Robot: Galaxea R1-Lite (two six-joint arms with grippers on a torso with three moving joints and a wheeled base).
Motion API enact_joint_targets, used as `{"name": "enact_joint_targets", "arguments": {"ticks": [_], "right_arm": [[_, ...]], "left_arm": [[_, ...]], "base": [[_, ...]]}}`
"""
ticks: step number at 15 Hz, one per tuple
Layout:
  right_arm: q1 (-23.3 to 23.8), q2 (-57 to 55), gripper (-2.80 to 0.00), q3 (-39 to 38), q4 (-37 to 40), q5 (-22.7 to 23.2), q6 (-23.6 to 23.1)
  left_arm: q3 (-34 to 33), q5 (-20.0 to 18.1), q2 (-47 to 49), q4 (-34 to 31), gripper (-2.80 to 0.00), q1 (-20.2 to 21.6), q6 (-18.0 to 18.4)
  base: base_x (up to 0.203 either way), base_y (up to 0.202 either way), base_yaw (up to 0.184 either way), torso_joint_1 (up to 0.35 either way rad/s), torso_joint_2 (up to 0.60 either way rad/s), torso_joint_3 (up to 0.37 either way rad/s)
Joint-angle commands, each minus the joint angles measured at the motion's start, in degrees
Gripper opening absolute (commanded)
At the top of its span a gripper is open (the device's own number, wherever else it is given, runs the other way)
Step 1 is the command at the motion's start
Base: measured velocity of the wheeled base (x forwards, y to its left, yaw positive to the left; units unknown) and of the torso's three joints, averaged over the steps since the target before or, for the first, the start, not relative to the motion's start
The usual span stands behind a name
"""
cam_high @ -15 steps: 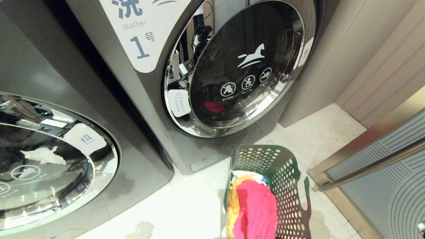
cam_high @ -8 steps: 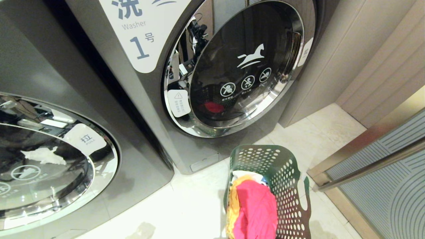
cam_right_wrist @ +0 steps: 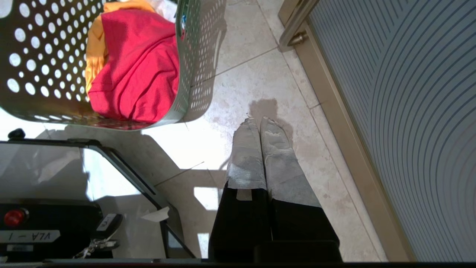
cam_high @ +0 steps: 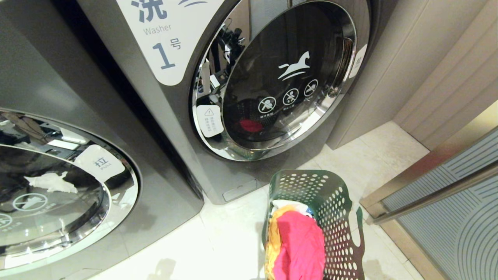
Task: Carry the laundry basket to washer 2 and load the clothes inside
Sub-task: Pick up the clothes basket and put it beside the washing machine
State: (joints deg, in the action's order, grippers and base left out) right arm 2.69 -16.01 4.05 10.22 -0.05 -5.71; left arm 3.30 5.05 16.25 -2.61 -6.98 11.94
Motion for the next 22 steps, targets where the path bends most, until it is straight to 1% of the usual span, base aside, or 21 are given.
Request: {"name": "enact_joint_targets", "arguments": {"ticks": [1,3,5,7,10,13,14,16,17,19,20,22], "right_arm": [[0.12,0.45,-2.80,-0.28,-0.46,0.23,-0.51],[0.12,0.45,-2.80,-0.18,-0.46,0.14,-0.63],[0.12,0.45,-2.80,-0.18,-0.46,-0.13,-0.18],[0.12,0.45,-2.80,-0.18,-0.46,-0.13,-0.01],[0.12,0.45,-2.80,-0.27,-0.46,-0.13,0.15],[0.12,0.45,-2.80,-0.43,-0.61,0.02,0.17],[0.12,0.45,-2.80,-1.02,-1.90,0.12,0.17],[0.12,0.45,-2.80,-3.66,-9.59,0.20,0.17],[0.12,0.45,-2.80,-5.57,-14.57,0.27,-0.15],[0.12,0.45,-2.80,-6.07,-15.58,0.40,-0.18],[0.12,0.45,-2.80,-6.07,-15.67,0.49,-0.45],[-0.05,0.97,-2.80,-6.07,-15.46,0.92,-2.50]], "left_arm": [[-0.37,1.53,0.10,0.85,-2.80,0.55,-0.71],[-0.04,2.60,0.10,-0.22,-2.80,0.57,-0.52],[0.82,2.84,0.07,-2.99,-2.80,0.96,-0.52],[1.37,2.40,0.23,-4.82,-2.80,3.81,-0.43],[1.39,1.34,-2.18,-4.90,-2.80,4.56,0.01],[1.46,-1.46,-10.02,-5.18,-2.80,5.98,0.38],[1.49,-2.11,-12.91,-5.40,-2.80,6.21,1.49],[1.37,-3.37,-16.25,-5.33,-2.80,6.44,5.22],[1.35,-2.76,-16.25,-5.21,-2.80,6.54,4.67],[1.35,-1.98,-16.25,-5.04,-2.80,6.53,1.66],[1.35,-1.84,-16.25,-5.02,-2.80,6.51,1.11],[1.25,-1.88,-16.25,-4.86,-2.80,6.54,1.06]], "base": [[0.000,0.000,0.000,0.000,0.00,0.000],[0.000,0.000,0.000,0.000,0.00,0.000],[0.000,0.000,0.000,0.000,0.00,0.000],[0.000,0.000,0.000,0.000,0.00,0.000],[0.000,0.000,0.000,0.000,0.00,0.000],[0.000,0.000,0.000,0.000,0.00,0.000],[0.000,0.000,0.000,0.000,0.00,0.000],[0.000,0.000,0.000,0.000,0.00,0.000],[0.000,0.000,0.000,0.000,0.00,0.000],[0.000,0.000,0.000,0.000,0.00,0.000],[0.000,0.000,0.000,0.000,0.00,0.000],[0.000,0.000,0.000,0.000,0.00,0.000]]}}
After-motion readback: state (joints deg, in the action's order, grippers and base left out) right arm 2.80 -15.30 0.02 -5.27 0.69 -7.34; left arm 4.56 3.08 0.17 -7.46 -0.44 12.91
